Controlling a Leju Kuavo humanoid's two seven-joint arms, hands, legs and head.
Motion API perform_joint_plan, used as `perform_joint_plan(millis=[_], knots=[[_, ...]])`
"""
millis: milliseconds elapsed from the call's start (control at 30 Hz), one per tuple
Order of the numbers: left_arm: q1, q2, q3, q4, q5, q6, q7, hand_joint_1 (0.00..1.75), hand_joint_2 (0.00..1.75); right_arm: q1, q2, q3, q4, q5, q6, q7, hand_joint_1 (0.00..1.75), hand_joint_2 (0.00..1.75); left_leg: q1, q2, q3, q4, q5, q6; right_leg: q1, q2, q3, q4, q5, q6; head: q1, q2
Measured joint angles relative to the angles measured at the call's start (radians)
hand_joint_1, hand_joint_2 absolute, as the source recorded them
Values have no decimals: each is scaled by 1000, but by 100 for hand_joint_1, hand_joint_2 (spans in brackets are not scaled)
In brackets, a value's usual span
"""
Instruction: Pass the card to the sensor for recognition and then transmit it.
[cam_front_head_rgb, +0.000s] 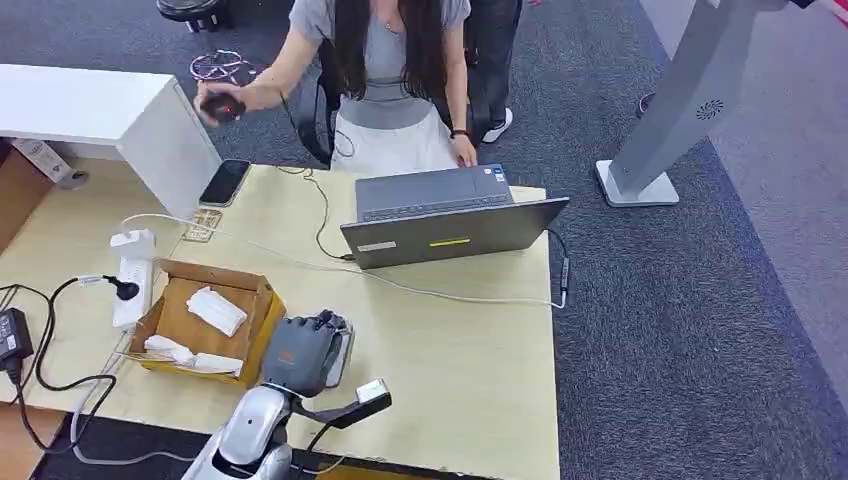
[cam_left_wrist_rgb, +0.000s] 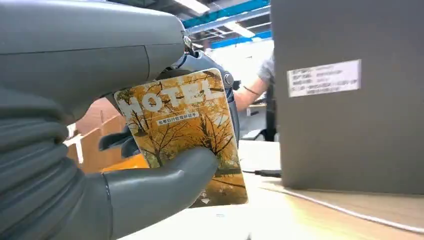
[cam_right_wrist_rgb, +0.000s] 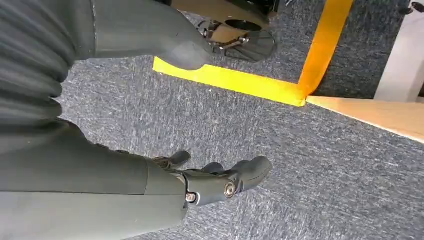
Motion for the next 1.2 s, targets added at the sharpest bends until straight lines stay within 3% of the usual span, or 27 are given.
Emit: perform_joint_plan(millis=[733, 1200], knots=[[15, -16, 46, 0, -32, -31, 35, 175, 175, 5, 0, -1, 0, 14, -3, 0, 0, 175, 0, 0, 0, 0, 0, 0, 0, 0, 0, 0, 0, 0, 0, 0], [17, -25, 67, 35, -35, -104, 45, 175, 175, 5, 0, -17, 0, 24, -2, -16, 0, 175, 0, 0, 0, 0, 0, 0, 0, 0, 0, 0, 0, 0, 0, 0]])
